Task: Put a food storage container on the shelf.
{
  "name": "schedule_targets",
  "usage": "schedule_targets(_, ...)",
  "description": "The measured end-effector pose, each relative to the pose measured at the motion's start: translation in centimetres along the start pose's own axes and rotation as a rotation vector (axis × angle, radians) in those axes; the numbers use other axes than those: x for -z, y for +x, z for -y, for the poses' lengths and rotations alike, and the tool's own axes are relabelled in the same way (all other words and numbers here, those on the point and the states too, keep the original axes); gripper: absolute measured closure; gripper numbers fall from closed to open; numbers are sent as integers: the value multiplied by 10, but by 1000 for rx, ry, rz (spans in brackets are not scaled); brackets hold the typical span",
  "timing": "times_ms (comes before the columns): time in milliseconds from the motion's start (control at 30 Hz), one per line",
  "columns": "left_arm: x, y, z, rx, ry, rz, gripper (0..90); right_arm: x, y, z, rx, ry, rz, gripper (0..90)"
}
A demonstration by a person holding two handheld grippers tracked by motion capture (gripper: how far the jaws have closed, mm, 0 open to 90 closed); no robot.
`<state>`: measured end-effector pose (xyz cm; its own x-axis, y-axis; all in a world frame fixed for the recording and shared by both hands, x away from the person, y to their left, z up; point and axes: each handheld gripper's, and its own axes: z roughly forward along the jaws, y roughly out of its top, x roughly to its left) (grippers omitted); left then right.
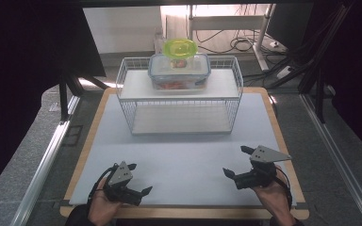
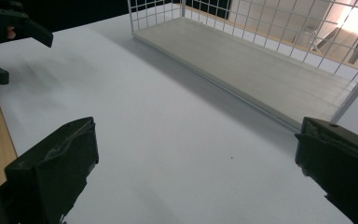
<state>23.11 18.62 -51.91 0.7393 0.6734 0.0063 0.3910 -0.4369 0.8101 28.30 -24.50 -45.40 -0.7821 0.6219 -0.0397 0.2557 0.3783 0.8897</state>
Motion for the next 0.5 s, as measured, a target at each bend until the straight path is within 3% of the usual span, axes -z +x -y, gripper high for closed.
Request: schedule_targets(500, -1, -1, 0, -9, 11, 6, 32, -1, -3, 24, -22, 68, 14, 0)
